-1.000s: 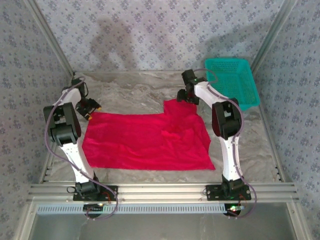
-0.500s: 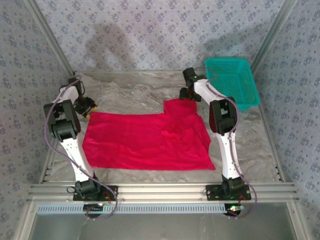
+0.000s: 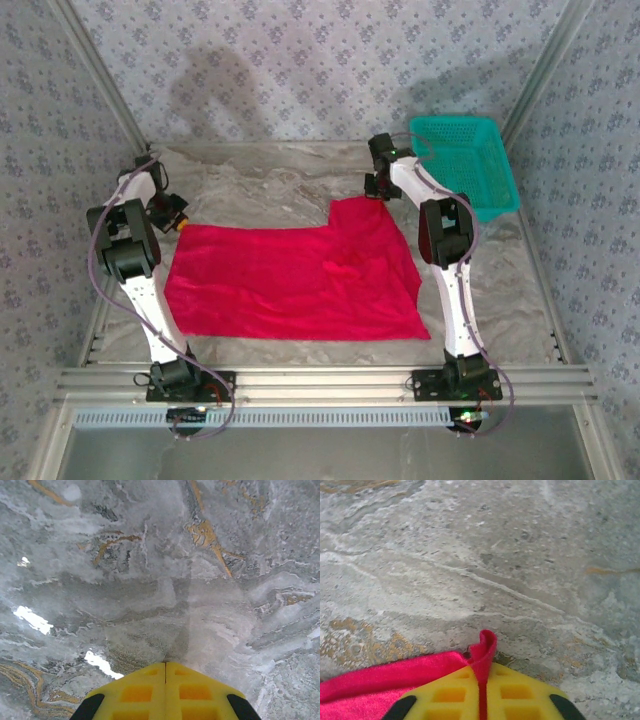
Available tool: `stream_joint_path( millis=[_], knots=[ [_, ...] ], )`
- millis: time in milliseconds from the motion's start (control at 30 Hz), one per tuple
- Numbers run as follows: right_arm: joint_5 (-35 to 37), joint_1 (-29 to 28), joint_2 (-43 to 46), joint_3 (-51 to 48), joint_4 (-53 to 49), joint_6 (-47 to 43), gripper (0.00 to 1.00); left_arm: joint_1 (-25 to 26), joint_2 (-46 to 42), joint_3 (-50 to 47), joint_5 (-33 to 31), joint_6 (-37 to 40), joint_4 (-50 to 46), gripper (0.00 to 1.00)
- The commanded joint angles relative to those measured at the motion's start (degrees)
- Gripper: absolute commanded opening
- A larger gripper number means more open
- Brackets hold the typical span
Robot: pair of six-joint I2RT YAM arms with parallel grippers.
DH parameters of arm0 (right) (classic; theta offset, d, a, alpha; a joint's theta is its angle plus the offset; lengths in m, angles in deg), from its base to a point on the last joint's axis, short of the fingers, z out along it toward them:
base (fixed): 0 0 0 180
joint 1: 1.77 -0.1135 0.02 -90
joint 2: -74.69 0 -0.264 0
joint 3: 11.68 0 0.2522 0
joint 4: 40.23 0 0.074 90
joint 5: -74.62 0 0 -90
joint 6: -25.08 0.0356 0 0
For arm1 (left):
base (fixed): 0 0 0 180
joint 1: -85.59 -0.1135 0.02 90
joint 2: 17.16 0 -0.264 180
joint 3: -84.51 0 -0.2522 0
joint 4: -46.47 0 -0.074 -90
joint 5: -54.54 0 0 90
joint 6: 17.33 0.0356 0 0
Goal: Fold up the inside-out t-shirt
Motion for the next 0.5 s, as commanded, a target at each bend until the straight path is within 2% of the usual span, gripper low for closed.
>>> stream_joint_path(
  millis=[0, 33, 200, 300, 467],
  knots=[
    [-2.54, 0.04, 2.18, 1.78, -1.95, -1.09, 0.03, 1.21, -1.70, 1.00, 2.49, -0.16, -0.74, 0.00],
    [-2.71, 0.03, 3.15, 1.91, -1.96, -1.35, 0.00, 1.38, -2.37, 1.41, 2.52, -0.22, -0.92, 0.00],
    [-5.22, -0.02, 9.52, -0.01, -2.20, -1.85, 0.00, 2.04, -5.75, 2.13, 2.73, -0.07, -2.71, 0.00],
    [-6.46, -0.16, 15.77, -5.34, -1.18, -1.85, 0.00, 2.09, -9.96, -1.79, 2.58, -0.06, -1.73, 0.00],
    [-8.53, -0.24, 29.70, -20.13, 4.00, -1.59, 0.00, 1.92, -18.25, -10.71, 2.38, -0.24, 0.93, 0.00]
  ],
)
